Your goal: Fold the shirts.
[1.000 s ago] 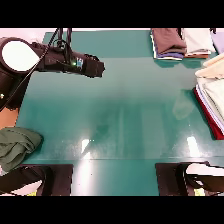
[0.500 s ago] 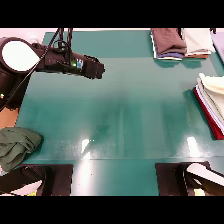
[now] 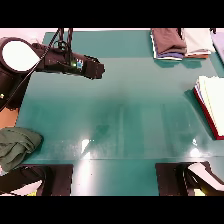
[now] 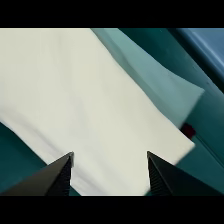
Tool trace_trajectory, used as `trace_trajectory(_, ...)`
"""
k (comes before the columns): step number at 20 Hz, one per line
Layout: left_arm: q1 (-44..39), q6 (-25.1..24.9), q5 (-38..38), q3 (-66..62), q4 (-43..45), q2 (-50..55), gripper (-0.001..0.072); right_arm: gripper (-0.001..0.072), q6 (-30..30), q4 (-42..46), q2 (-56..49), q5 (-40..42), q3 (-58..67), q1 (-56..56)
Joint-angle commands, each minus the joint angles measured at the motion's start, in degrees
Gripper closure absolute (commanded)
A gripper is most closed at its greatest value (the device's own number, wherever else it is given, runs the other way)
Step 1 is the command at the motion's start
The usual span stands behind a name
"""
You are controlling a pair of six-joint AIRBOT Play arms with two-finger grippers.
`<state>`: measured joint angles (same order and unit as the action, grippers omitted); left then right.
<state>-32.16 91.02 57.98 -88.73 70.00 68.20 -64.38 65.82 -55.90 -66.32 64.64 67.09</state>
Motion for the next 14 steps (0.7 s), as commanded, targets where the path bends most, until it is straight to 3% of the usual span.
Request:
trace_trajectory(1,0.0,0.0,-0.4,0.0,0.0,0.0,0.0681,0.0171,-0.7,-15.1,3.2,2.2,-0.7,-3.8)
trace_trajectory(4,0.0,0.0,-0.4,0.0,0.1,0.0,0.0681,0.0173,-0.7,-21.7,4.9,2.4,-0.7,-16.6)
trace_trajectory(8,0.0,0.0,-0.5,0.0,0.0,0.0,0.0681,0.0216,-0.7,-20.6,6.3,3.7,-0.7,-37.4)
trace_trajectory(9,0.0,0.0,-0.5,0.0,0.0,0.0,0.0681,0.0268,-0.7,-20.6,6.4,4.2,-0.7,-41.6)
trace_trajectory(11,0.0,0.0,-0.5,0.0,0.0,0.0,0.0681,0.0442,-0.7,-20.6,6.4,5.4,-0.7,-49.5)
trace_trajectory(12,0.0,0.0,-0.5,0.0,0.0,0.0,0.0681,0.0617,-0.7,-20.6,6.4,6.0,-0.7,-52.9)
trace_trajectory(13,0.0,0.0,-0.5,0.0,0.0,0.0,0.0681,0.0695,-0.5,-20.6,6.4,6.6,-0.7,-55.6)
trace_trajectory(14,0.0,0.0,-0.5,0.0,0.0,0.0,0.0681,0.0695,-0.5,-20.6,6.4,7.4,-0.7,-57.9)
